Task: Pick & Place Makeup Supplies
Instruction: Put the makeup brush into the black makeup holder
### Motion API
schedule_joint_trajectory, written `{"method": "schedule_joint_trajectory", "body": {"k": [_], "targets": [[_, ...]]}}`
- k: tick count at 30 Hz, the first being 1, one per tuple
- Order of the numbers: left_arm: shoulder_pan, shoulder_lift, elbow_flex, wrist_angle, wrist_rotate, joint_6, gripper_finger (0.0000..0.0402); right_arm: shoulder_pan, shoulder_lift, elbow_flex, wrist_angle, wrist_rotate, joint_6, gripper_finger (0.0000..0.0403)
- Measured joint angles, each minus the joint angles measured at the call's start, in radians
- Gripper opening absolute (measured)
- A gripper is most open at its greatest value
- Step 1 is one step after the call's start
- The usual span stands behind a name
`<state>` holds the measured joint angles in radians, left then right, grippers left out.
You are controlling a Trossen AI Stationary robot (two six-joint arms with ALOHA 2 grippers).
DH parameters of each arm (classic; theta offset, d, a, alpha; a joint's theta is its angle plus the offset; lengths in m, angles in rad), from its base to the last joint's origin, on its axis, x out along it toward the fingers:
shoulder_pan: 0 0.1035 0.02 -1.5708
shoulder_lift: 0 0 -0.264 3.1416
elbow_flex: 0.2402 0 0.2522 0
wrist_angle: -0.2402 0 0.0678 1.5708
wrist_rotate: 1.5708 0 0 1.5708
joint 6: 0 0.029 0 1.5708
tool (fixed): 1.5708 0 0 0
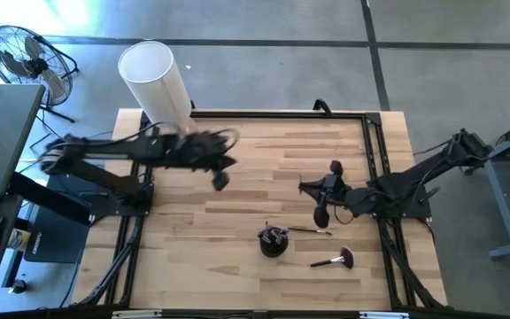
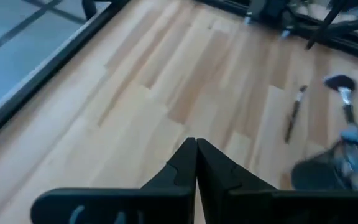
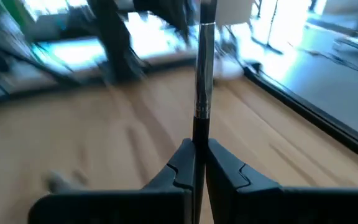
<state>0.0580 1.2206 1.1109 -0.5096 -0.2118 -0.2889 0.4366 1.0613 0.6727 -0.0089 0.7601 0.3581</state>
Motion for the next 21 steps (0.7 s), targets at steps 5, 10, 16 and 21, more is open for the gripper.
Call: {"method": "schedule_joint_trajectory", "body": {"k": [5,10,16,21], "targets": [[-0.088,-0.23,-0.354,0.354,-0.033,-0.026,0.0001,0.042,0.111,0.024,0.254,0.018,-0.067,0.001],[-0.196,-0.404,-0.575,0.547,-0.169,0.005,0.0001,0.066,0.281,0.139,0.253,0.058,-0.014,0.001],[-0.258,-0.502,-0.66,0.523,-0.219,0.03,0.0,0.069,0.438,0.24,0.254,0.047,0.127,0.001],[-0.261,-0.513,-0.661,0.477,-0.18,0.03,0.0,0.089,0.52,0.279,0.24,0.009,0.265,0.001]]}}
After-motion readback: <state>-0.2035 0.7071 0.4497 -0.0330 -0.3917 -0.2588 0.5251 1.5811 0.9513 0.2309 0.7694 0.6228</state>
